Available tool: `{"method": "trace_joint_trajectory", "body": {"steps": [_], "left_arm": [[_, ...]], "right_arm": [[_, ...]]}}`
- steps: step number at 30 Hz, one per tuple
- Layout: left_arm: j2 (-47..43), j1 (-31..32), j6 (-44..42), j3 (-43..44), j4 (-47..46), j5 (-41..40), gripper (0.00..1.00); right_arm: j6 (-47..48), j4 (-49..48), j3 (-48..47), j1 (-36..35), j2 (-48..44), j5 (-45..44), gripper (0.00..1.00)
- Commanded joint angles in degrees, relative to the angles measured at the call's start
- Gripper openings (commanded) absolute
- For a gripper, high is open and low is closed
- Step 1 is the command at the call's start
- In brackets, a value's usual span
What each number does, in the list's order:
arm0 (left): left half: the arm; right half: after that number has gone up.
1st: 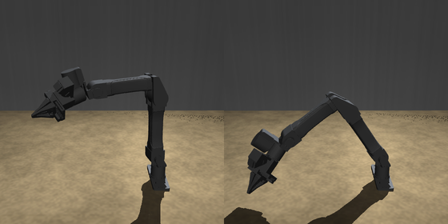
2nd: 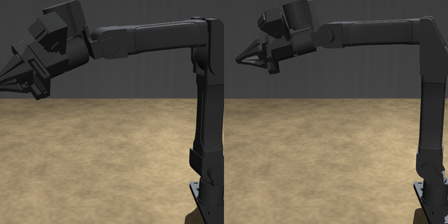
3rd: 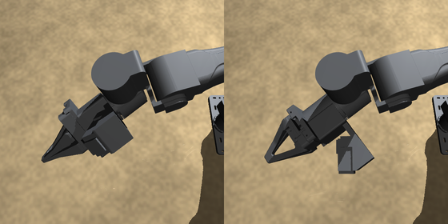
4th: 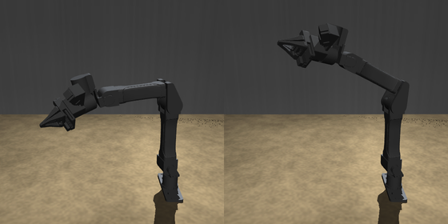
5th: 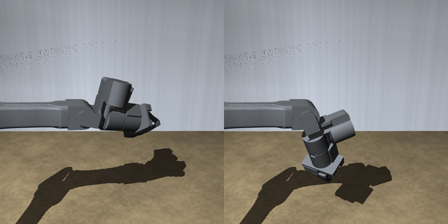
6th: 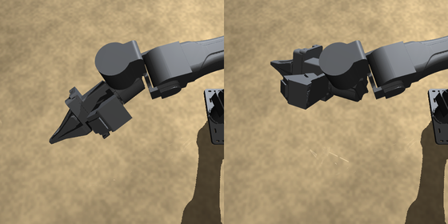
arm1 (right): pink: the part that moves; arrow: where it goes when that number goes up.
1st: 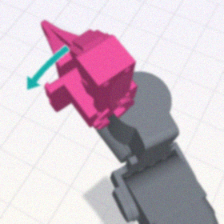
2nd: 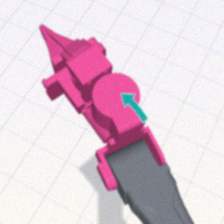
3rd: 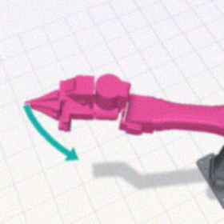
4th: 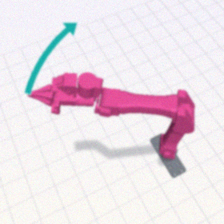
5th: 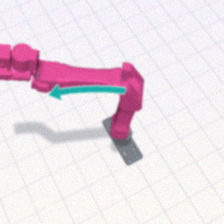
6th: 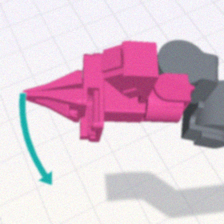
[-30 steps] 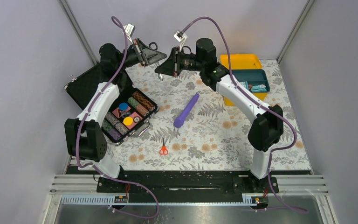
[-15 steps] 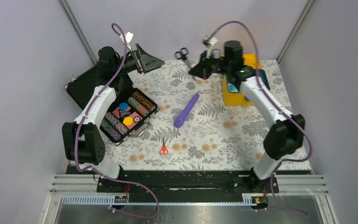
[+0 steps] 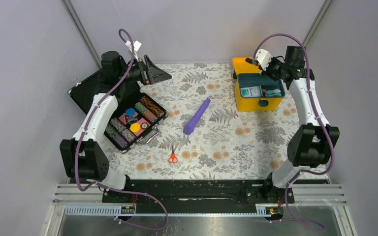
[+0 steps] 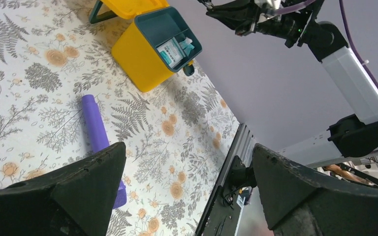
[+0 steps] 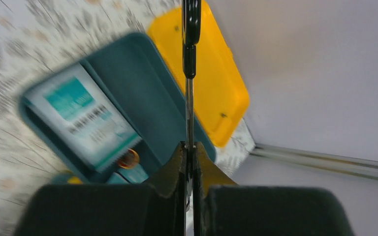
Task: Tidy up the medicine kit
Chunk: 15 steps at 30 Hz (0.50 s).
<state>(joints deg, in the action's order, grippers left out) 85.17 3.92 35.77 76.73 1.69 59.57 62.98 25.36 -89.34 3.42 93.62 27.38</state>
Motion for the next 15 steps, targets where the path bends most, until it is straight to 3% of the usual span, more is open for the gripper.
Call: {"method": "trace_joint_trajectory", "body": {"steps": [1, 8, 15], "left_arm": [[-2.0, -0.6, -3.6, 0.7, 3.5, -2.0, 0.99], [-3.3, -0.6, -7.6, 0.4, 8.0, -4.2, 0.99], [-4.8, -0.7, -9.5, -1.0, 10.2, -5.5, 0.99]], "right_arm": [[22.3, 4.0, -4.9, 1.7, 4.9, -4.1, 0.0], [33.3, 10.1, -9.6, 2.5, 12.3, -6.5, 0.0], [36.2, 10.9, -12.1, 2.5, 16.8, -9.1, 0.0]]}}
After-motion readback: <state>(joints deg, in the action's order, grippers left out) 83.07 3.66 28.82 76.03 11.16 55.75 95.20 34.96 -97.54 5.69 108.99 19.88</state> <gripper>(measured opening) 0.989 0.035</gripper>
